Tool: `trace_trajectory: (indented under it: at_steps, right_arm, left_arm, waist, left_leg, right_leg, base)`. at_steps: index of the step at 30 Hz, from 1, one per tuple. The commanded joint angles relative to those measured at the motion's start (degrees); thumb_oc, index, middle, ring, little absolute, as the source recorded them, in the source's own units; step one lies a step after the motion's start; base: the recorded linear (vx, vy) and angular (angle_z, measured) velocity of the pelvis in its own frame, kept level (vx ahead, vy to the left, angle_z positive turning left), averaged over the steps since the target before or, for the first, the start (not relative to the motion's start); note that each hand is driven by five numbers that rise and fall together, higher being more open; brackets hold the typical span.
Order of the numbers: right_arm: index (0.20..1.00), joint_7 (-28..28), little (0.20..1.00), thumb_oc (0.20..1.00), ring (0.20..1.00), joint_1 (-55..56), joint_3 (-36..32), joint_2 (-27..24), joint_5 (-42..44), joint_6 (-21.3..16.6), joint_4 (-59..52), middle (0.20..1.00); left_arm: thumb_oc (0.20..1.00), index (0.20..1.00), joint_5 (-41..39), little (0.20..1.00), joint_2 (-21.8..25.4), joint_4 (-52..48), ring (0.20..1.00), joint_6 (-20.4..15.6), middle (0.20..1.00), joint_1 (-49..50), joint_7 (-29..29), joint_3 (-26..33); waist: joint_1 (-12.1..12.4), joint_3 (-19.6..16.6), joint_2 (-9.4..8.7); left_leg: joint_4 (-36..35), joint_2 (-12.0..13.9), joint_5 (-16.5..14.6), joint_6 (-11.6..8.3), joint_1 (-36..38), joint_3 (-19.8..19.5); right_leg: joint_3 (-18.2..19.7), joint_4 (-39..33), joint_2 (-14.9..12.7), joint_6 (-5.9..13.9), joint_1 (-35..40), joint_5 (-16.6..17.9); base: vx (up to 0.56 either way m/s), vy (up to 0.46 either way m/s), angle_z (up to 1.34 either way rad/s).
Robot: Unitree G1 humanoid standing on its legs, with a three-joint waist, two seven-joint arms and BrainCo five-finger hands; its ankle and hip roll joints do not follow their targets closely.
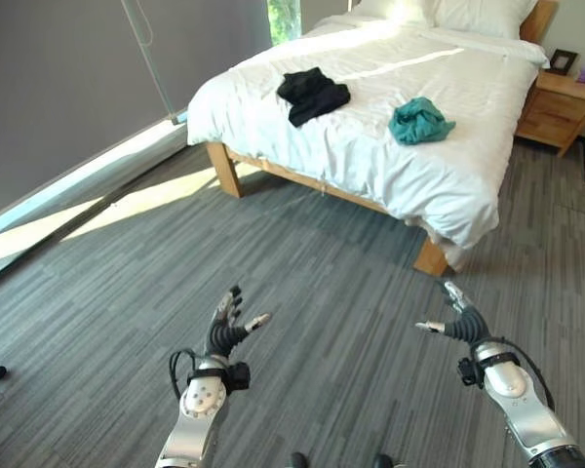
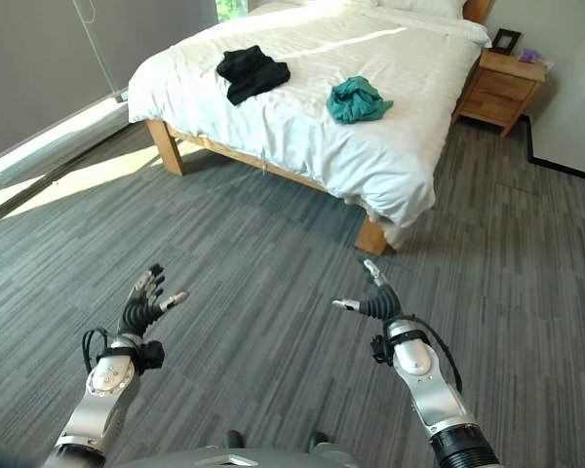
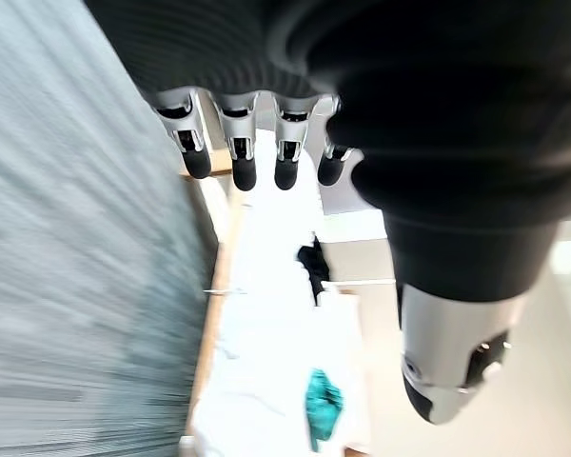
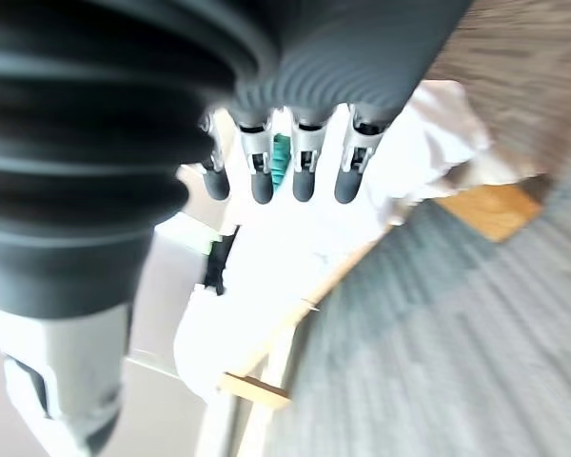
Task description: Pick up bed clothes into laundry basket.
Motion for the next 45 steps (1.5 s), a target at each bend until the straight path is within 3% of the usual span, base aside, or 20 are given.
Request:
trace_trajectory:
  at_steps: [1, 5, 8, 9, 10, 11, 13, 15, 17, 19, 22, 25, 28, 31, 32, 34, 36, 39, 42, 45]
  right_arm:
    - [1.0, -1.3, 1.0, 1.0, 1.0, -1.7, -0.9, 1.0, 2.9, -5.0, -5.1, 1.0]
    - [1.0, -0.5, 1.0, 1.0, 1.0, -3.8, 1.3, 0.8, 2.9, -4.5, -6.1, 1.0]
    - [1.0, 0.2, 1.0, 1.0, 1.0, -3.1, 1.0, 0.2, 2.5, -4.3, -7.1, 1.0]
    - [1.0, 0.4, 1.0, 1.0, 1.0, -2.9, 1.1, -0.5, 2.9, -4.6, -7.0, 1.0]
    - [1.0, 1.3, 1.0, 1.0, 1.0, -1.9, 0.7, -2.0, 4.8, -5.7, -8.4, 1.0]
    - [1.0, 1.3, 1.0, 1.0, 1.0, -1.9, 0.6, -2.0, 4.9, -5.7, -8.5, 1.0]
    - [1.0, 0.9, 1.0, 1.0, 1.0, -3.0, 1.0, -3.9, 5.8, -6.0, -7.7, 1.0]
    - [1.0, 1.1, 1.0, 1.0, 1.0, -3.3, 1.2, -4.5, 6.2, -5.4, -7.1, 1.0]
    - [1.0, 1.1, 1.0, 1.0, 1.0, -2.9, 1.2, -4.7, 5.8, -5.0, -7.5, 1.0]
    - [1.0, 0.6, 1.0, 1.0, 1.0, -3.5, 1.8, -4.8, 5.9, -4.8, -4.1, 1.0]
    - [1.0, 0.0, 1.0, 1.0, 1.0, -4.5, 1.7, -5.3, 6.0, -4.7, -2.7, 1.0]
    - [1.0, 1.0, 1.0, 1.0, 1.0, -4.0, 0.8, -5.6, 7.2, -4.4, -3.2, 1.0]
    - [1.0, 2.5, 1.0, 1.0, 1.0, -2.9, 1.7, -4.6, 6.0, -4.5, -3.3, 1.0]
    - [1.0, 3.3, 1.0, 1.0, 1.0, -4.4, 3.8, -3.8, 3.9, -4.0, -3.0, 1.0]
    - [1.0, 3.4, 1.0, 1.0, 1.0, -5.2, 4.5, -3.9, 3.5, -3.8, -3.3, 1.0]
    - [1.0, 3.4, 1.0, 1.0, 1.0, -6.4, 5.0, -3.7, 3.4, -4.1, -4.5, 1.0]
    - [1.0, 3.5, 1.0, 1.0, 1.0, -5.7, 4.3, -3.7, 3.4, -4.4, -6.3, 1.0]
    - [1.0, 3.4, 1.0, 1.0, 1.0, -4.0, 2.8, -4.1, 3.7, -4.7, -7.6, 1.0]
    - [1.0, 3.2, 1.0, 1.0, 1.0, -2.6, 2.2, -3.3, 3.9, -4.5, -7.3, 1.0]
    - [1.0, 3.0, 1.0, 1.0, 1.0, -1.9, 1.7, -2.6, 3.4, -4.3, -7.2, 1.0]
  left_arm:
    - [1.0, 1.0, -1.9, 1.0, 3.1, -4.6, 1.0, -5.4, 1.0, -0.9, -0.3, 1.9]
    - [1.0, 1.0, -4.0, 1.0, 3.2, -4.5, 1.0, -5.3, 1.0, -0.6, 0.0, 1.5]
    - [1.0, 1.0, -4.7, 1.0, 3.4, -4.3, 1.0, -5.2, 1.0, -0.5, -0.9, 1.8]
    - [1.0, 1.0, -5.5, 1.0, 3.2, -4.2, 1.0, -5.4, 1.0, -0.3, -1.5, 1.5]
    - [1.0, 1.0, -6.5, 1.0, 3.1, -4.8, 1.0, -5.5, 1.0, 0.8, -2.9, 1.1]
    - [1.0, 1.0, -6.5, 1.0, 3.1, -4.9, 1.0, -5.5, 1.0, 0.8, -2.9, 1.1]
    - [1.0, 1.0, -8.0, 1.0, 2.8, -3.6, 1.0, -5.7, 1.0, -0.2, -3.2, -0.7]
    - [1.0, 1.0, -8.4, 1.0, 2.4, -3.2, 1.0, -5.4, 1.0, 0.1, -3.2, -1.7]
    - [1.0, 1.0, -9.3, 1.0, 1.5, -4.0, 1.0, -4.9, 1.0, 1.6, -3.9, -2.4]
    - [1.0, 1.0, -8.5, 1.0, 2.0, -4.3, 1.0, -4.1, 1.0, 2.7, -4.7, -3.4]
    - [1.0, 1.0, -7.9, 1.0, 2.2, -4.2, 1.0, -3.8, 1.0, 2.3, -4.1, -3.8]
    - [1.0, 1.0, -7.5, 1.0, 2.5, -4.6, 1.0, -3.6, 1.0, 2.2, -4.0, -3.0]
    - [1.0, 1.0, -7.3, 1.0, 3.7, -4.8, 1.0, -3.7, 1.0, 3.2, -4.7, -2.7]
    - [1.0, 1.0, -5.8, 1.0, 6.8, -3.9, 1.0, -2.9, 1.0, 2.0, -5.8, -3.8]
    - [1.0, 1.0, -5.2, 1.0, 8.0, -4.4, 1.0, -2.9, 1.0, 1.6, -5.9, -4.3]
    - [1.0, 1.0, -5.3, 1.0, 9.7, -5.3, 1.0, -3.3, 1.0, 0.8, -6.1, -4.8]
    - [1.0, 1.0, -5.1, 1.0, 10.1, -5.5, 1.0, -3.3, 1.0, -0.6, -6.1, -4.9]
    - [1.0, 1.0, -4.9, 1.0, 10.1, -5.7, 1.0, -3.5, 1.0, -1.9, -6.5, -5.1]
    - [1.0, 1.0, -5.0, 1.0, 9.1, -4.6, 1.0, -3.3, 1.0, -2.4, -6.9, -5.4]
    - [1.0, 1.0, -4.4, 1.0, 8.6, -3.5, 1.0, -3.1, 1.0, -3.2, -7.1, -5.1]
  waist:
    - [0.4, -1.1, -2.24]
    - [1.3, 1.4, -1.07]
    - [1.3, 1.7, -1.71]
    - [1.6, 2.2, -2.14]
    - [2.6, 3.7, -2.62]
    - [2.5, 3.6, -2.58]
    - [4.8, 6.8, -3.09]
    - [5.8, 7.8, -4.09]
    - [7.3, 7.6, -3.83]
    - [9.3, 5.8, -2.21]
    - [10.7, 5.9, -2.62]
    - [11.5, 4.4, -2.69]
    - [12.7, 2.5, -3.65]
    - [12.3, 2.9, -5.84]
    - [11.4, 3.4, -5.81]
    - [9.0, 4.5, -4.97]
    - [6.2, 5.8, -3.66]
    - [2.0, 7.2, -2.87]
    - [-1.0, 7.1, -3.63]
    - [-2.6, 7.0, -4.05]
  left_leg:
    - [0.4, 3.6, -3.8, -4.84, 3.2, -1.2]
    - [0.6, 4.3, -4.0, -4.7, 3.1, 0.6]
    - [3.8, 4.0, -4.8, -4.74, 2.0, 0.5]
    - [8.5, 4.3, -5.9, -5.17, 0.2, 0.3]
    - [20.4, 6.1, -5.0, -6.62, -3.8, -0.8]
    - [20.9, 6.3, -4.9, -6.64, -4.4, -1.0]
    - [37.2, 8.2, 2.6, -9.88, -13.2, -5.0]
    - [41.0, 8.0, 2.7, -9.33, -17.6, -5.3]
    - [33.0, 9.3, 0.9, -7.65, -22.7, -2.2]
    - [13.7, 12.3, 5.7, -7.94, -23.1, 2.1]
    - [3.8, 14.8, 8.7, -8.57, -24.7, 3.0]
    - [1.7, 17.5, 9.5, -9.43, -26.5, 2.4]
    - [2.8, 16.5, 15.1, -9.5, -25.3, 1.8]
    - [5.7, 13.5, 12.4, -6.52, -22.6, 3.2]
    - [5.5, 12.3, 10.8, -5.38, -20.7, 3.8]
    - [3.0, 10.1, 7.8, -3.48, -15.6, 4.4]
    - [1.7, 8.8, 5.4, -2.76, -12.2, 4.0]
    - [0.5, 6.1, 1.1, -3.32, -6.5, 2.9]
    - [0.2, 3.6, -3.7, -4.34, -0.6, 1.6]
    - [0.2, 3.1, -6.9, -5.26, 3.6, 0.5]
  right_leg:
    - [-0.7, 2.4, -5.2, 2.99, -0.3, 3.0]
    - [-5.3, 11.1, -6.2, 3.5, -6.8, 2.7]
    - [-5.3, 10.1, -5.8, 2.37, -6.3, 0.8]
    - [-5.1, 9.2, -5.7, 1.43, -5.6, 0.1]
    - [-5.2, 7.7, -4.8, -0.72, -3.0, -1.1]
    - [-5.3, 7.5, -4.7, -0.87, -3.2, -0.7]
    - [-5.4, 4.7, -3.2, -3.38, 0.2, -1.4]
    - [-5.2, 2.4, -2.9, -3.74, 2.7, -2.2]
    - [-4.3, 0.2, -2.0, -2.55, 5.8, -4.4]
    - [-3.1, -0.2, -1.1, -0.16, 8.7, -7.3]
    - [-2.7, -0.2, -2.4, 1.51, 11.2, -9.0]
    - [-1.2, -0.2, -4.5, 4.08, 14.5, -10.2]
    - [1.7, 2.9, -8.0, 5.91, 15.1, -9.3]
    - [3.5, 16.3, -12.8, 8.38, 9.9, 1.6]
    - [4.3, 22.6, -14.0, 8.38, 6.3, 9.6]
    - [4.1, 30.9, -14.5, 8.25, -0.3, 14.8]
    - [3.9, 34.6, -10.6, 7.78, -7.4, 9.4]
    - [-3.5, 25.8, -7.6, 5.84, -12.8, 2.3]
    - [-6.9, 10.9, -5.4, 4.7, -16.6, 4.2]
    - [-8.6, 4.2, -6.4, 5.11, -20.3, 8.3]
  base:
    - [-0.03, 0.006, -0.04]
    - [-0.08, 0.007, -0.24]
    - [0.01, -0.05, -0.49]
    - [0.09, -0.179, -0.13]
    - [0.06, -0.143, -0.08]
    - [0.06, -0.175, -0.16]
    - [0.04, -0.179, -0.29]
    - [0.17, -0.104, -0.27]
    - [0.54, 0.158, -0.13]
    - [0.61, 0.291, -0.08]
    - [0.37, 0.187, -0.35]
    - [0.56, 0.308, -0.42]
    - [0.63, 0.337, -0.77]
    - [0.45, 0.249, -0.76]
    - [0.37, 0.285, -0.12]
    - [0.38, 0.36, -0.01]
    - [0.42, 0.335, 0.14]
    - [0.49, 0.124, 0.48]
    - [0.57, -0.028, 0.43]
    - [0.48, -0.072, 0.6]
